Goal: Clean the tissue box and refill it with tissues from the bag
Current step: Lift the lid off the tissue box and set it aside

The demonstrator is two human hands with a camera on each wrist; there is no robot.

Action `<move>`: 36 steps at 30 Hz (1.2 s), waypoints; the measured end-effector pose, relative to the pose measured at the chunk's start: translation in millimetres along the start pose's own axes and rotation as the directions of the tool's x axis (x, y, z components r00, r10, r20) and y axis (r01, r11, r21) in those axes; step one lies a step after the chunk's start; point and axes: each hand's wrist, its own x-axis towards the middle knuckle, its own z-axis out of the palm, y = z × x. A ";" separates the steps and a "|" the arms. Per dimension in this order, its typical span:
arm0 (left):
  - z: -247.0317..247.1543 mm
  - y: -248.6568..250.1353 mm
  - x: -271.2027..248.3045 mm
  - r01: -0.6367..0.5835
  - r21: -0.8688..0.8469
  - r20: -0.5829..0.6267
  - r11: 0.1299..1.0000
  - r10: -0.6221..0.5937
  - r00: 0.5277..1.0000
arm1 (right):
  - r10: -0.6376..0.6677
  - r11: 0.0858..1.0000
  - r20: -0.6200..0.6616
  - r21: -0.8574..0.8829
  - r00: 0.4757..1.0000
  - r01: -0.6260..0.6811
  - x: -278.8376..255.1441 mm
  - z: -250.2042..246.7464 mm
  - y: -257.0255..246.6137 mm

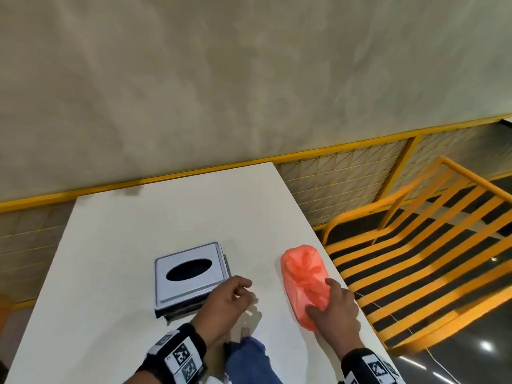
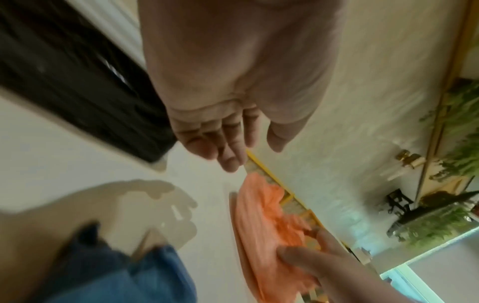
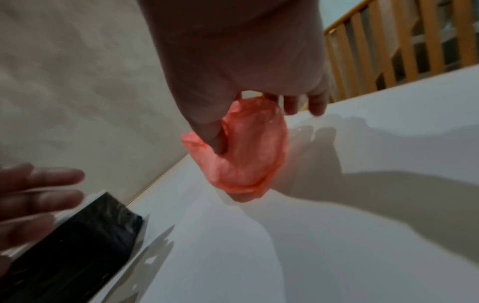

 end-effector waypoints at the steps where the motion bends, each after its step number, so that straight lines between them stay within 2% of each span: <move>1: -13.4 2.7 -2.9 -0.051 0.020 -0.082 0.999 0.052 0.995 | -0.054 0.996 -0.043 -0.080 0.998 0.050 -1.7 -2.7 -11.5; 3: -44.1 8.7 -10.1 -0.108 0.054 -0.280 0.993 0.119 0.953 | -0.192 0.974 -0.094 -0.137 0.977 0.179 -3.9 -2.4 -40.0; 5: -75.4 4.9 -14.7 -0.119 0.067 -0.496 0.991 0.136 0.857 | -0.341 0.939 -0.050 -0.057 0.939 0.338 -3.0 7.9 -71.6; 7: -101.0 -9.5 -13.2 -0.005 0.104 -0.633 0.995 0.070 0.771 | -0.422 0.895 0.095 0.200 0.901 0.398 -2.6 21.0 -106.2; 8: -114.2 -18.9 -13.6 0.081 0.085 -0.665 0.993 -0.004 0.747 | -0.431 0.880 0.187 0.304 0.882 0.365 -5.9 27.0 -125.5; 9: -123.8 -28.8 -11.6 0.160 0.037 -0.664 0.986 -0.095 0.742 | -0.429 0.868 0.253 0.383 0.867 0.317 -8.2 32.3 -139.7; 11: -134.1 -41.7 -12.5 0.260 -0.101 -0.587 0.960 -0.268 0.764 | -0.425 0.843 0.320 0.481 0.847 0.241 -13.1 46.3 -161.8; 13: -134.9 -49.3 -14.3 0.298 -0.175 -0.494 0.938 -0.346 0.798 | -0.413 0.825 0.353 0.535 0.839 0.181 -16.4 59.0 -173.0; 15: -131.8 -56.2 -13.7 0.272 -0.165 -0.470 0.948 -0.318 0.823 | -0.387 0.817 0.359 0.560 0.849 0.136 -15.1 69.0 -177.7; 17: -128.0 -61.6 -10.3 0.250 -0.146 -0.478 0.957 -0.289 0.830 | -0.367 0.811 0.361 0.576 0.857 0.105 -11.0 73.7 -178.6; 20: -124.0 -64.5 -8.8 0.251 -0.082 -0.545 0.964 -0.254 0.799 | -0.368 0.826 0.378 0.553 0.849 0.112 -10.3 73.2 -180.8; 24: -116.4 -61.5 -13.2 0.273 -0.105 -0.572 0.956 -0.282 0.771 | -0.396 0.833 0.362 0.528 0.844 0.165 -14.7 73.3 -178.8; 28: -116.6 -62.8 -16.4 0.266 -0.055 -0.545 0.962 -0.252 0.800 | -0.426 0.819 0.363 0.544 0.829 0.183 -18.0 69.5 -175.9; 36: -119.2 -50.2 -21.7 0.267 -0.165 -0.460 0.950 -0.313 0.831 | -0.420 0.814 0.364 0.557 0.831 0.168 -17.8 65.2 -174.0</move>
